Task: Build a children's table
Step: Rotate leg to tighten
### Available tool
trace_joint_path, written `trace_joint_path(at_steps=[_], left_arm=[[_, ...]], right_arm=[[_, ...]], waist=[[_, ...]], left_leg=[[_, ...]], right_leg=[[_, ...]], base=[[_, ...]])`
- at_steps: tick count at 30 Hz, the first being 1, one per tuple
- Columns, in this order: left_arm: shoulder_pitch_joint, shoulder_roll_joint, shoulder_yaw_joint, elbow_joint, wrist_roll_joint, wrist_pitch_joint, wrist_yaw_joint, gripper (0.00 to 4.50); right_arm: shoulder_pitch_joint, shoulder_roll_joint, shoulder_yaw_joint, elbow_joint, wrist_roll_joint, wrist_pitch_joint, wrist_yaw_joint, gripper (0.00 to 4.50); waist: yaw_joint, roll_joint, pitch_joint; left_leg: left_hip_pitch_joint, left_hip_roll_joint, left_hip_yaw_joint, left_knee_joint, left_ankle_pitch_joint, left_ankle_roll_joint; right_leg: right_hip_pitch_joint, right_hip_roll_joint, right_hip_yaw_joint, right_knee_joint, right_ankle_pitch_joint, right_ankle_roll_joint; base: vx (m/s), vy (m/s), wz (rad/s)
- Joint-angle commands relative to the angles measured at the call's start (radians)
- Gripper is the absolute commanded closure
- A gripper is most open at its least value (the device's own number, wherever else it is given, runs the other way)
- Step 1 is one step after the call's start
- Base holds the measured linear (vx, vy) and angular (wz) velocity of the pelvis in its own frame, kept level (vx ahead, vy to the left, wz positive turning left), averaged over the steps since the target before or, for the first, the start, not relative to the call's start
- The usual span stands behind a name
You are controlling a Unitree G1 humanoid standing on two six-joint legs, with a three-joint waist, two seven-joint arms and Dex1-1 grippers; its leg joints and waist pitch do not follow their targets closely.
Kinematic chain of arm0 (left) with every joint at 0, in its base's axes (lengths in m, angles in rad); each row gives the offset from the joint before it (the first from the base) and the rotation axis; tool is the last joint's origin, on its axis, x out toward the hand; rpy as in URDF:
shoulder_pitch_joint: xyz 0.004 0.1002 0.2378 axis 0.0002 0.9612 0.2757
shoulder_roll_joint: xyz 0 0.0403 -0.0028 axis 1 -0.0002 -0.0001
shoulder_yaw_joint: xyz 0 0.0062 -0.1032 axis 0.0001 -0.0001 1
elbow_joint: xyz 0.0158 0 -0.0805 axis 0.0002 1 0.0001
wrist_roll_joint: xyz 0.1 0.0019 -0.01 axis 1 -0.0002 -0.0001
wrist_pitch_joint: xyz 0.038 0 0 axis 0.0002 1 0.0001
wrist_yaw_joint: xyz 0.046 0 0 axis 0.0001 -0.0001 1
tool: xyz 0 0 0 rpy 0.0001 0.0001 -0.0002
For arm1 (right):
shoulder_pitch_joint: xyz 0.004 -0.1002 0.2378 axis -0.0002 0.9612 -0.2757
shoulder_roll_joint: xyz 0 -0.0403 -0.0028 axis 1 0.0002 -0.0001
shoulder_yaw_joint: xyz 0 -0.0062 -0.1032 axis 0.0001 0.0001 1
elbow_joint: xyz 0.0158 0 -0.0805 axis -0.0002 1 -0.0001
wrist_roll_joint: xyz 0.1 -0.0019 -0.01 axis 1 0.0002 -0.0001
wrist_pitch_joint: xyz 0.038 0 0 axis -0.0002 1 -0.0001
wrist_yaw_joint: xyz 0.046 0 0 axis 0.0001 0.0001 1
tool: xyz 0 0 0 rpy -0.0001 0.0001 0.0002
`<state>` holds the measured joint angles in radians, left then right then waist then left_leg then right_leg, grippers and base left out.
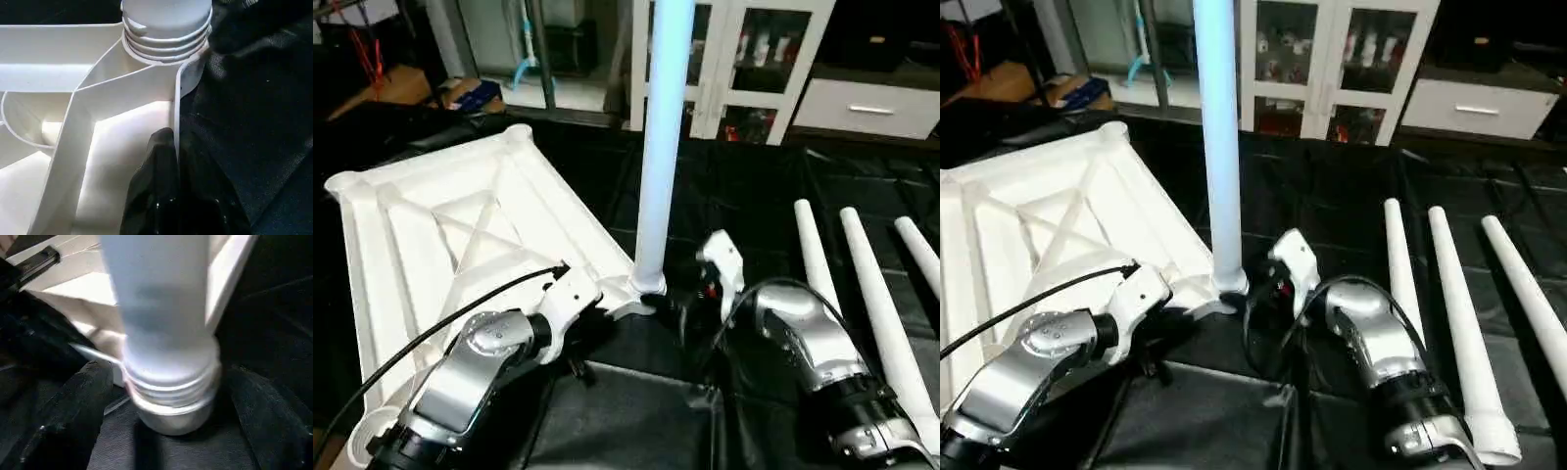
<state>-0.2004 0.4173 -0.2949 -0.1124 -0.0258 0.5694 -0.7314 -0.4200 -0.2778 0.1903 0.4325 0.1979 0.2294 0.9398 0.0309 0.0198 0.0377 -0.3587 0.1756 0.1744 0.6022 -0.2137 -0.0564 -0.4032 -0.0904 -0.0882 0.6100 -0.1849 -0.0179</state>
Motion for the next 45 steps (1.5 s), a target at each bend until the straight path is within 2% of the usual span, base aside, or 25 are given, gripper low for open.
trace_joint_path(at_steps=[1,11,12,15,18,23,31,34,35,36,37,38,39,43,45], left_arm=[[0.008,0.000,-0.028,-0.033,-0.017,-0.022,-0.019,4.50],[0.006,-0.004,-0.037,-0.039,-0.020,-0.024,-0.029,4.50],[0.006,-0.004,-0.037,-0.038,-0.020,-0.025,-0.029,4.50],[0.007,-0.002,-0.040,-0.038,-0.020,-0.024,-0.032,4.50],[0.008,-0.002,-0.040,-0.039,-0.021,-0.023,-0.034,4.50],[0.013,0.000,-0.041,-0.040,-0.023,-0.023,-0.035,4.50],[0.010,-0.003,-0.043,-0.038,-0.021,-0.012,-0.034,4.50],[-0.020,-0.035,-0.045,0.005,0.004,0.017,0.014,4.50],[-0.056,-0.088,-0.032,0.059,0.040,0.060,0.106,4.50],[-0.063,-0.098,-0.030,0.068,0.043,0.065,0.119,4.50],[-0.073,-0.116,-0.028,0.083,0.049,0.075,0.140,4.50],[-0.104,-0.178,-0.019,0.131,0.059,0.090,0.205,4.50],[-0.109,-0.188,-0.019,0.139,0.059,0.090,0.213,4.50],[-0.158,-0.264,-0.029,0.223,0.079,0.071,0.280,4.50],[-0.169,-0.279,-0.033,0.236,0.081,0.068,0.288,4.50]], right_arm=[[0.009,0.002,0.019,-0.032,-0.005,0.007,0.012,0.56],[-0.010,0.033,-0.003,-0.003,0.004,-0.008,-0.015,0.56],[-0.010,0.032,-0.003,-0.004,0.005,-0.008,-0.013,0.81],[-0.007,0.030,-0.002,-0.004,0.003,-0.008,-0.006,0.92],[-0.004,0.029,-0.002,-0.005,0.000,-0.008,-0.003,1.32],[-0.001,0.031,-0.003,-0.007,0.003,-0.007,-0.003,1.65],[0.005,0.041,-0.016,-0.012,0.009,0.000,-0.023,1.69],[-0.016,0.085,-0.047,0.038,-0.031,-0.017,-0.177,1.70],[-0.035,0.125,-0.074,0.083,-0.073,-0.015,-0.343,1.70],[-0.037,0.133,-0.080,0.089,-0.076,-0.011,-0.370,1.70],[-0.040,0.147,-0.091,0.099,-0.081,-0.002,-0.414,1.70],[-0.033,0.182,-0.104,0.106,-0.093,0.015,-0.504,1.70],[-0.030,0.187,-0.101,0.104,-0.097,0.014,-0.511,1.70],[0.003,0.248,-0.067,0.069,-0.113,0.002,-0.537,1.70],[0.015,0.267,-0.049,0.049,-0.112,-0.004,-0.518,1.70]], waist=[[0.000,-0.007,-0.050],[0.000,-0.008,-0.053],[0.001,-0.008,-0.053],[0.003,-0.008,-0.053],[0.003,-0.009,-0.053],[0.003,-0.008,-0.053],[0.003,-0.009,-0.055],[0.001,-0.008,-0.052],[-0.001,-0.009,-0.051],[-0.004,-0.009,-0.049],[-0.006,-0.008,-0.048],[-0.008,-0.008,-0.049],[-0.007,-0.010,-0.047],[-0.006,-0.009,-0.048],[0.001,-0.005,-0.051]], left_leg=[[-0.003,0.053,-0.014,-0.072,-0.136,0.081],[-0.003,0.052,-0.014,-0.070,-0.108,0.082],[-0.003,0.052,-0.014,-0.069,-0.106,0.084],[-0.002,0.052,-0.013,-0.069,-0.102,0.087],[-0.003,0.052,-0.014,-0.069,-0.108,0.085],[-0.002,0.052,-0.014,-0.068,-0.104,0.085],[-0.002,0.051,-0.013,-0.066,-0.090,0.091],[-0.002,0.051,-0.013,-0.068,-0.100,0.081],[-0.002,0.050,-0.013,-0.070,-0.114,0.067],[0.003,0.050,-0.013,-0.073,-0.135,0.044],[0.003,0.048,-0.013,-0.073,-0.146,0.035],[0.002,0.048,-0.015,-0.076,-0.166,0.021],[0.003,0.048,-0.016,-0.076,-0.180,0.014],[-0.001,0.043,-0.015,-0.076,-0.194,0.028],[0.007,0.046,-0.014,-0.075,-0.182,0.030]], right_leg=[[0.053,-0.057,0.056,-0.070,-0.181,-0.231],[0.055,-0.056,0.056,-0.064,-0.137,-0.239],[0.055,-0.057,0.056,-0.064,-0.134,-0.240],[0.054,-0.056,0.055,-0.064,-0.136,-0.240],[0.055,-0.057,0.056,-0.065,-0.144,-0.239],[0.055,-0.057,0.055,-0.064,-0.143,-0.238],[0.056,-0.057,0.055,-0.061,-0.119,-0.245],[0.054,-0.056,0.056,-0.065,-0.145,-0.241],[0.054,-0.057,0.056,-0.067,-0.173,-0.233],[0.050,-0.056,0.056,-0.074,-0.213,-0.222],[0.050,-0.057,0.056,-0.077,-0.233,-0.216],[0.053,-0.059,0.055,-0.080,-0.269,-0.198],[0.050,-0.059,0.056,-0.084,-0.286,-0.182],[0.048,-0.057,0.057,-0.090,-0.306,-0.157],[0.046,-0.058,0.058,-0.089,-0.277,-0.159]], base=[[0.000,0.000,0.00],[0.000,0.000,0.00],[0.000,0.000,0.00],[0.000,0.000,0.00],[0.000,0.000,0.00],[0.000,0.000,0.00],[0.000,0.000,0.00],[0.000,0.000,0.00],[0.000,0.000,0.00],[0.000,0.000,0.00],[0.000,0.000,0.00],[0.000,0.000,0.00],[0.000,0.000,0.00],[0.000,0.000,0.00],[0.000,0.000,0.00]])
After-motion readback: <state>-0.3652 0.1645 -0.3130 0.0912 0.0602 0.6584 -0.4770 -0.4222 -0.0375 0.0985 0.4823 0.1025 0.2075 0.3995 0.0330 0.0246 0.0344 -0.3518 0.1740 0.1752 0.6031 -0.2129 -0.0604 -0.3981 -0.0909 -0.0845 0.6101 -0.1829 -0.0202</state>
